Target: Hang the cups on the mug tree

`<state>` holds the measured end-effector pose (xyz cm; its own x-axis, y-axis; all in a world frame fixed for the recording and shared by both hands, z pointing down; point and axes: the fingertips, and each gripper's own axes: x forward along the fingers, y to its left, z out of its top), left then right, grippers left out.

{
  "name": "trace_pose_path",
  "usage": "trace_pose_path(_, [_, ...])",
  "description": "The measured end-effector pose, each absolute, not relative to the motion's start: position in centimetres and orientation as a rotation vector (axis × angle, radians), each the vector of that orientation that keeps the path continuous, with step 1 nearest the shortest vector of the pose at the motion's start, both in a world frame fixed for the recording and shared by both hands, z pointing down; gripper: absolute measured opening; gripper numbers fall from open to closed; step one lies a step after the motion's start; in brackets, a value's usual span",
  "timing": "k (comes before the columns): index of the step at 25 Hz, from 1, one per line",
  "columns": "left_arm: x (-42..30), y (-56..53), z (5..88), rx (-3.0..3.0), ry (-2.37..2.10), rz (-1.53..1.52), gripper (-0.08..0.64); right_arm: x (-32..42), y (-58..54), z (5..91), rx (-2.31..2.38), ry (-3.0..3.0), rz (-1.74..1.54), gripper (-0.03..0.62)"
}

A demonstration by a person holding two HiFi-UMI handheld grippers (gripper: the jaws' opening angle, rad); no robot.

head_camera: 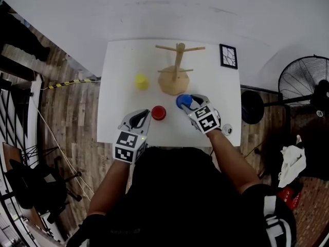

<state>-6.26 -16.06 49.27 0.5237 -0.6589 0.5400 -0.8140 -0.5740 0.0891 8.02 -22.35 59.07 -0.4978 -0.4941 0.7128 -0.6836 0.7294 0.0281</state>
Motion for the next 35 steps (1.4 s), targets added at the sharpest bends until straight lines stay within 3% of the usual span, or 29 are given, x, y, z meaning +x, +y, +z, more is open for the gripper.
trace_pose_path(9, [-5.0,-17.0,49.1,2.482,-1.162,0.678,0.028,9.3,-22.4,52.1,1.025,-2.344,0.331,0.213])
trace_pose_path(22, [-5.3,-17.3,48.8,2.491,-1.171,0.679,0.028,6.9,-20.5,38.8,1.047,-2.511,-0.135,0.213])
trace_pose_path(35, [-5.7,-16.3,48.8,2.475,-1.193,0.662,0.028,4.9,-25.2,40.9,1.133,-2.397,-0.195,0.213])
